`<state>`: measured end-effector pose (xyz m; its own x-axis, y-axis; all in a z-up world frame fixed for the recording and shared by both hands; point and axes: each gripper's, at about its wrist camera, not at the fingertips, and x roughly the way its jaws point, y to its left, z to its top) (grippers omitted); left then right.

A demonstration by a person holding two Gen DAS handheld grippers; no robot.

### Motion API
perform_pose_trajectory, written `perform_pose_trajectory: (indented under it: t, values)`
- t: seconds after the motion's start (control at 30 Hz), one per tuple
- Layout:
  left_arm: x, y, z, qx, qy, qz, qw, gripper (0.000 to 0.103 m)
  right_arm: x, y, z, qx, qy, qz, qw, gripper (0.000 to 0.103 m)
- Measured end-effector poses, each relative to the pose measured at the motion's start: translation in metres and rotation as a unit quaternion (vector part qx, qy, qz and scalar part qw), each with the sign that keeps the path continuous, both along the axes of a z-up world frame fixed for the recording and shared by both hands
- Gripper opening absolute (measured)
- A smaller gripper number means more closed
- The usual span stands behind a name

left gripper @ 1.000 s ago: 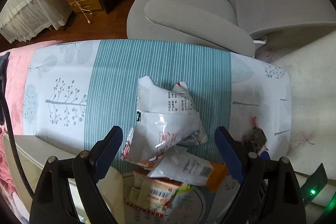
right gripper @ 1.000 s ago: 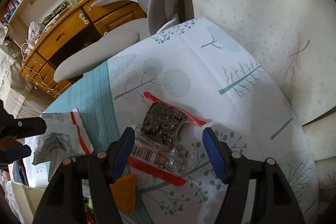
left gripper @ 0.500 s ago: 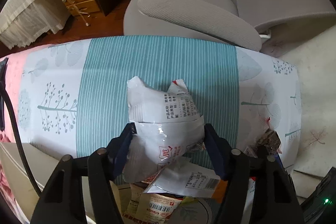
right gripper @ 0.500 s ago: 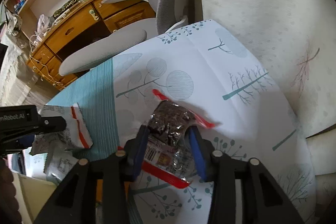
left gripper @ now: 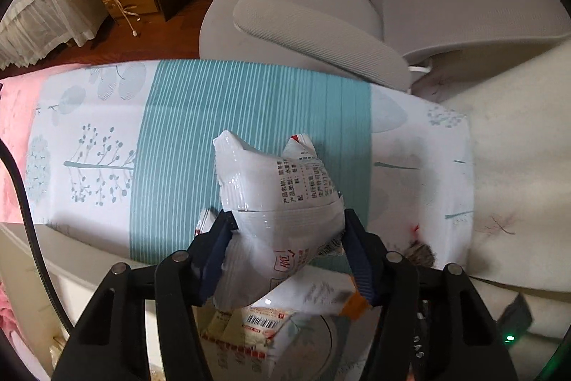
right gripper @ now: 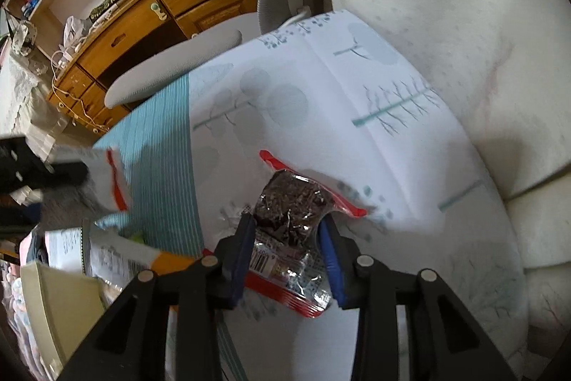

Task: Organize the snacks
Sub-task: 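Carry both packets into the white tray and open both tools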

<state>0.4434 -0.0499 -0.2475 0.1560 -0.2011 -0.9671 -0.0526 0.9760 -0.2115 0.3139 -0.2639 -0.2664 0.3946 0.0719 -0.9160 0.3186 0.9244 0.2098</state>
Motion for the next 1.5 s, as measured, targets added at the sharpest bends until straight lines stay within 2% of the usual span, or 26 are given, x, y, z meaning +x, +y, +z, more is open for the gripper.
perform_pose_trajectory:
  t: [0.3,0.53,1.07,1.5]
  values:
    - [-0.041,0.0,0.045,-0.026,-0.013,-0.016,0.9994,0.059,-0.042,0.007,0.018,0.017,0.02,0.011,1.0,0.037]
    - [-0.097,0.01,0.072,-0.037,-0.025,-0.029,0.9986,0.059,-0.074,0.027,0.041,0.03,0.015,0.04,0.999,0.037]
    - [-0.205,0.087,0.114,-0.065,-0.06,-0.02,0.9959,0.06,-0.142,0.086,0.105,0.057,-0.046,0.105,0.992,0.037]
    - [-0.254,0.162,0.138,-0.074,-0.121,-0.017,0.9898,0.061,-0.177,0.145,0.146,0.062,-0.115,0.136,0.982,0.037]
